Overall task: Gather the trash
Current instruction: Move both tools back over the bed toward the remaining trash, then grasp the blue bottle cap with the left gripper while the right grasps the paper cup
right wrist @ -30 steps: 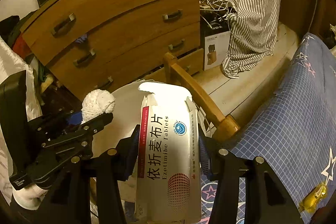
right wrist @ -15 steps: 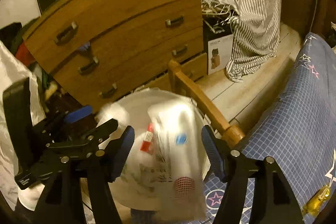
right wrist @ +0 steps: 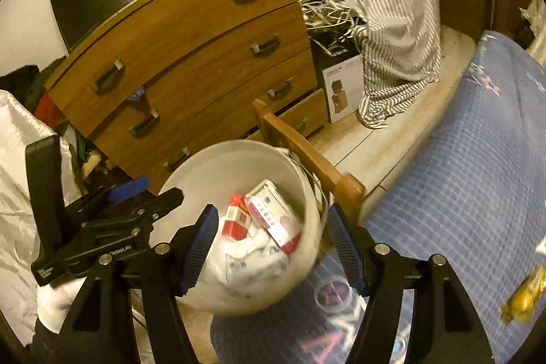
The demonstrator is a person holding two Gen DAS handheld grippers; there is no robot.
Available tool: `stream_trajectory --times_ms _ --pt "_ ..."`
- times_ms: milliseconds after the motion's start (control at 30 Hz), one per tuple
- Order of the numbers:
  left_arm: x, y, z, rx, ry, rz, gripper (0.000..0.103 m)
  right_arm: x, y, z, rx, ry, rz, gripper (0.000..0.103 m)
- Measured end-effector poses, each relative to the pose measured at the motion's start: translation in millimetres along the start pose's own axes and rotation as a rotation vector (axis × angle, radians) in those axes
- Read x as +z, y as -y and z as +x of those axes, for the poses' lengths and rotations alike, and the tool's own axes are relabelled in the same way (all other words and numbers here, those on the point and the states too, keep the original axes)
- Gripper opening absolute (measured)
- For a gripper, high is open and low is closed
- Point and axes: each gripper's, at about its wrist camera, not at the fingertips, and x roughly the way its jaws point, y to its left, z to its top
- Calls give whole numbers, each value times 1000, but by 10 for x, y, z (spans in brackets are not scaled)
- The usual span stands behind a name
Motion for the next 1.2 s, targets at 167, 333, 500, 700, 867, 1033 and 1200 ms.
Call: stream_trajectory --times_ms 167,333,500,700,867,1033,1200 --pt "-305 679 19 -91 -19 101 76 -686 472 -595 -52 73 51 67" --pt "-726 1574 164 -220 -84 219 76 -1558 1114 -1232 -170 125 109 67" --pt "-1195 2479 264 -321 -149 352 76 -2561 1926 -1856 -283 141 239 67" --pt "-1614 3410 281 -407 -197 469 76 -3572 2863 -2526 -390 198 453 67" --pt "-1757 3942 254 -440 -210 521 76 -4241 3652 -3046 -473 298 689 67" --pt "-1805 4336 269 -468 -229 561 76 -4315 4205 -3050 -478 289 798 68" --pt "-1854 4613 328 -479 -244 579 76 -4011 4486 -2765 -490 224 821 69"
